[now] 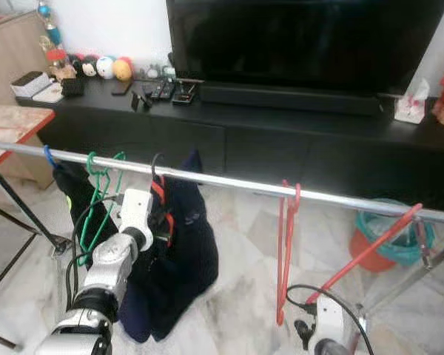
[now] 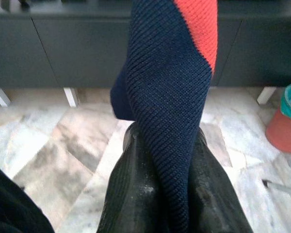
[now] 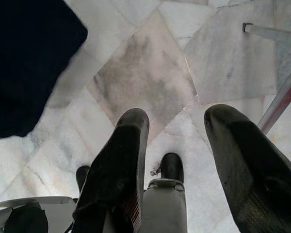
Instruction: Hang hanger
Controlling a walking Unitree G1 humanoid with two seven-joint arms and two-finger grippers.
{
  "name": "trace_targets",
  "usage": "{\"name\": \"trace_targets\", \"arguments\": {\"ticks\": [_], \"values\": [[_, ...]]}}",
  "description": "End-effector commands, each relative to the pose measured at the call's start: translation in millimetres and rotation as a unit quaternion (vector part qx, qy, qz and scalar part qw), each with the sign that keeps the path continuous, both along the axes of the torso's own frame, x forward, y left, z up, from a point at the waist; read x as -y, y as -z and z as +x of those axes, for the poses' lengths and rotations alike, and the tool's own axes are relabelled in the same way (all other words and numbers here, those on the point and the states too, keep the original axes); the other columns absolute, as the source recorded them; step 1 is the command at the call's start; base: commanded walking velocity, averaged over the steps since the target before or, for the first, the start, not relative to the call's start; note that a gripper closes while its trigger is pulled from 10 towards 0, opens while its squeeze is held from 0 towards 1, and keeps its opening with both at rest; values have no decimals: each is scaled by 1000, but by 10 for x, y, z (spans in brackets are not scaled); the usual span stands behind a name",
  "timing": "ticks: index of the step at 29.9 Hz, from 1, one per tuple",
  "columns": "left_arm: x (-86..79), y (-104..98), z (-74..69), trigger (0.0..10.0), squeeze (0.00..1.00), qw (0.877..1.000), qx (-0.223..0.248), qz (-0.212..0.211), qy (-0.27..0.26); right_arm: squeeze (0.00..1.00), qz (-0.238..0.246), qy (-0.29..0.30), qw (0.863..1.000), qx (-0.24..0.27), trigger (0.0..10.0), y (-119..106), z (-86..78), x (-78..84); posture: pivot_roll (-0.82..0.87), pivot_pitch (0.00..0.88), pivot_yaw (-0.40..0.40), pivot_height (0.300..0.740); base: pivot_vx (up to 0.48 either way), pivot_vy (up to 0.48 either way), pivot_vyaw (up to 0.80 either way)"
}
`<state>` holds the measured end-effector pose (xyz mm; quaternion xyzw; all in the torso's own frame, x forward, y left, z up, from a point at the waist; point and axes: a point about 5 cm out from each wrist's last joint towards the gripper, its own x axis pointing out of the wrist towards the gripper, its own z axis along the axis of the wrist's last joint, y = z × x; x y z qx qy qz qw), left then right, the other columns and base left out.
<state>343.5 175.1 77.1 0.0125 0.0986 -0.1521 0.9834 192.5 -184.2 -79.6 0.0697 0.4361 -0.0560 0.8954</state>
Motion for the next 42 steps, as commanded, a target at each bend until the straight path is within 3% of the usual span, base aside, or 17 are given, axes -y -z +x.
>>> {"name": "trace_targets", "arguments": {"ticks": [1,10,22,23,24,42], "values": [[52,-84,75,10000,0,1000,3,16,20,0,1,4,1000,1,10000,1,0,-11,-109,0,52,740,0,0,0],[171,32,70,10000,0,998,-41,29,41,0,4,6,1000,2,10000,3,-1,-26,-114,0,60,740,0,0,0],[79,167,-8,10000,0,997,-62,36,15,0,6,6,1000,1,10000,5,-4,-26,-106,0,57,740,0,0,0],[72,180,-22,10000,114,998,-60,34,12,0,6,5,1000,1,10000,3,-2,-24,-104,1,55,740,0,0,0],[68,188,-29,10000,1000,998,-60,29,8,0,6,4,1000,2,10000,3,-1,-22,-103,2,53,740,0,0,0],[40,168,-106,10000,1000,999,-30,-12,16,0,4,0,1000,2,10000,-1,3,-11,-92,5,46,740,0,0,0]]}}
